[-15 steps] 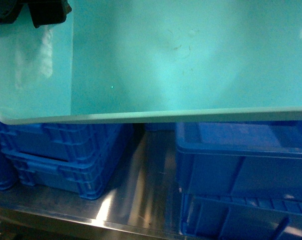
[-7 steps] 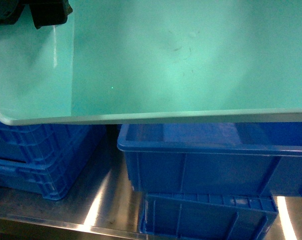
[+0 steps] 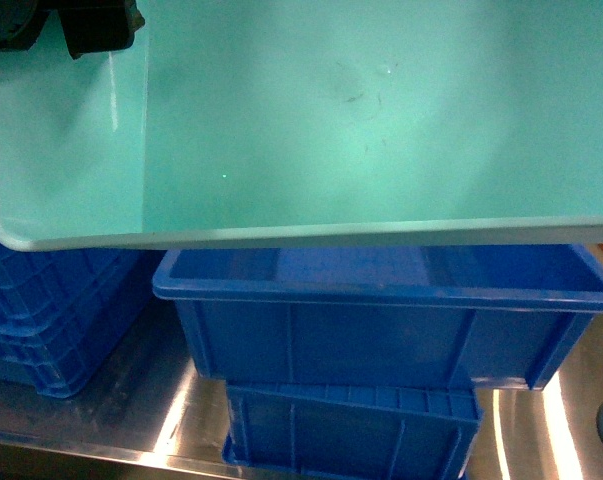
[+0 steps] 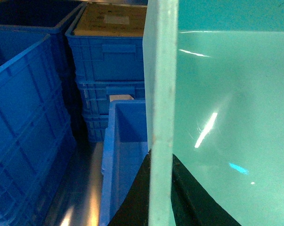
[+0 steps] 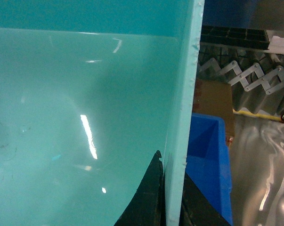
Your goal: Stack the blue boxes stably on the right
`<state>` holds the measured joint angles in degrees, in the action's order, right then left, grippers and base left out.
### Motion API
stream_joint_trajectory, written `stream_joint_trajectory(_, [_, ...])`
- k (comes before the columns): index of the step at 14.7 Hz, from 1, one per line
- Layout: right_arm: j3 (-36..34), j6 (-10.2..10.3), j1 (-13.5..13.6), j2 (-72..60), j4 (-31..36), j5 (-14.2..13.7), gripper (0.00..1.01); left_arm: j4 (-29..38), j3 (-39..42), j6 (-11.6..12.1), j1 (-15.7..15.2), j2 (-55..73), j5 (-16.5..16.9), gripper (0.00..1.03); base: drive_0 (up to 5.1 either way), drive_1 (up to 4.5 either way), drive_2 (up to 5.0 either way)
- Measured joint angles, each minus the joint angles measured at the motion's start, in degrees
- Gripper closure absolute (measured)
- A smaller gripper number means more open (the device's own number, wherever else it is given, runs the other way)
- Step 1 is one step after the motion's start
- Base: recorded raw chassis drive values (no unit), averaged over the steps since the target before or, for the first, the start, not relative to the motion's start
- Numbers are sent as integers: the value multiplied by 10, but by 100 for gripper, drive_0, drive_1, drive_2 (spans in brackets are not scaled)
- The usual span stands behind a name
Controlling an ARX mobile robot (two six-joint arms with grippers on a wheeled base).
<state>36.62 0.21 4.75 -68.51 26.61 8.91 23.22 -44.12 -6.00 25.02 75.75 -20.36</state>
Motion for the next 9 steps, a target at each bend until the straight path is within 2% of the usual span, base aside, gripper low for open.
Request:
stream_joint_trajectory(3, [0,0,0,0,0,0,99,-1,0,0,0,0,0,95,424,-208,-208])
stream_joint_trajectory(7, [-1,0,-3,0,-2,0,99,0,0,0,2,0,0,95,0,0,0])
stream_joint_trajectory(9, [-1,0,-3,0,-1,1,99,-1,0,0,2,0,-2,95,5,301,-291])
